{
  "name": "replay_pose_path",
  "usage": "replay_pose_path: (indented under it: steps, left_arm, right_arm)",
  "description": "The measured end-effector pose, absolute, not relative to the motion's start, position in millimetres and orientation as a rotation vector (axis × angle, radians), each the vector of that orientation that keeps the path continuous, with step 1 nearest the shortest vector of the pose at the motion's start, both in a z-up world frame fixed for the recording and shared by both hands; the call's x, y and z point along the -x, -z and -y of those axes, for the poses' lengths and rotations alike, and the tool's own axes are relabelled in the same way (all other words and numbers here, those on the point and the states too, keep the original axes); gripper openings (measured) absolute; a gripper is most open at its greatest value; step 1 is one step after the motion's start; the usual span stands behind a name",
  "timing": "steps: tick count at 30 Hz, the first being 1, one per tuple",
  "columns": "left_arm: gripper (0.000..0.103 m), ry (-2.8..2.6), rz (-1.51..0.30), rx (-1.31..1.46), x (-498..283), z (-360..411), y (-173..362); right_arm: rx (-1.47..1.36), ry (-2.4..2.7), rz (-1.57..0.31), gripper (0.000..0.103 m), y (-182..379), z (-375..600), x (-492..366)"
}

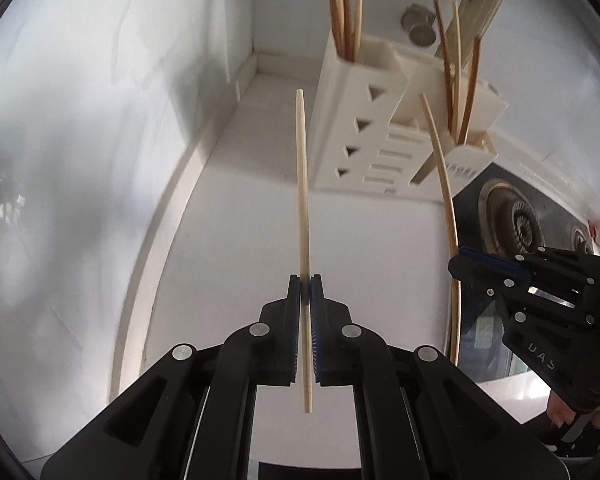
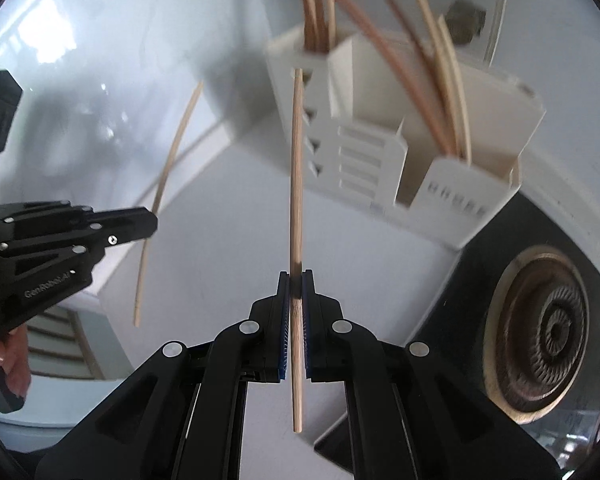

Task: Organize utensils
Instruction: 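Lift both light chopsticks upright and carry them toward the white holder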

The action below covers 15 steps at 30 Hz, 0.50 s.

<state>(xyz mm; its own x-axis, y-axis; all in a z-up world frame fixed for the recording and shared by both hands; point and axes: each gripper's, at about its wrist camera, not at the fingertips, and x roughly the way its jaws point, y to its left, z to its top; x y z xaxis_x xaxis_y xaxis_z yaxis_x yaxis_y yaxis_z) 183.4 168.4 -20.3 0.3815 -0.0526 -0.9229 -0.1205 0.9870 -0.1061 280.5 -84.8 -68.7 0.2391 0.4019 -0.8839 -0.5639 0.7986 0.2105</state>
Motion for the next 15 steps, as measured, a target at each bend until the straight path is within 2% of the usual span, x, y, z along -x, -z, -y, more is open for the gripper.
replay_pose_path:
  steps: [15]
  left_arm:
    - [0.005, -0.038, -0.905, 0.109, -216.7, -136.2, -36.5]
  right_arm:
    - [0.024, -0.669, -0.862, 0.007, 38.7, 102.4, -295.9]
